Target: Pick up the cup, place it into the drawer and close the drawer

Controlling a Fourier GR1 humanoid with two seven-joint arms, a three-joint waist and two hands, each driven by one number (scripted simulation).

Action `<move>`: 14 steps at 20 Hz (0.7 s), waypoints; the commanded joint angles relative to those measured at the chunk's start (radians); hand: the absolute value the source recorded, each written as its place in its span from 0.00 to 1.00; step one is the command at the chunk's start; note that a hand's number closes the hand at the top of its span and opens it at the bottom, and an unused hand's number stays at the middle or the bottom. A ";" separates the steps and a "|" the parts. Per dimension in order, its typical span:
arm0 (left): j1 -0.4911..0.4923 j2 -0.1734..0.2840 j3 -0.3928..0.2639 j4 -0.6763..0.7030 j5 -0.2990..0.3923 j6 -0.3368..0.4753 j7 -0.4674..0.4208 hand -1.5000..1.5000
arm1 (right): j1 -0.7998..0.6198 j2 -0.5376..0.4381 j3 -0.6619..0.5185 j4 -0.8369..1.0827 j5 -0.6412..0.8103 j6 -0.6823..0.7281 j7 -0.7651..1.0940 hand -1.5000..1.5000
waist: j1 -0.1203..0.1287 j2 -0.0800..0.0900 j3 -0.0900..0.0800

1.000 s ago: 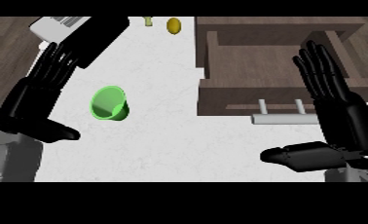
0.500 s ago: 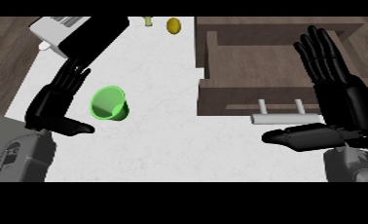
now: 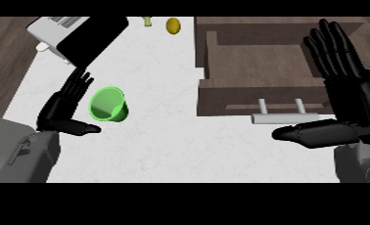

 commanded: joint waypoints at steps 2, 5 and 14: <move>-0.064 0.032 -0.002 0.248 -0.082 -0.010 -0.193 0.00 | 0.017 0.017 0.011 -0.003 0.009 -0.002 -0.003 0.00 | -0.003 0.001 0.000; -0.071 0.001 -0.011 0.333 -0.122 0.065 -0.286 0.00 | -0.048 0.015 0.020 0.030 0.027 -0.018 0.029 0.00 | -0.007 0.004 -0.001; -0.090 0.004 0.008 0.430 -0.124 0.040 -0.396 0.00 | 0.034 -0.023 -0.027 -0.053 -0.043 0.046 0.012 0.00 | -0.028 0.008 -0.003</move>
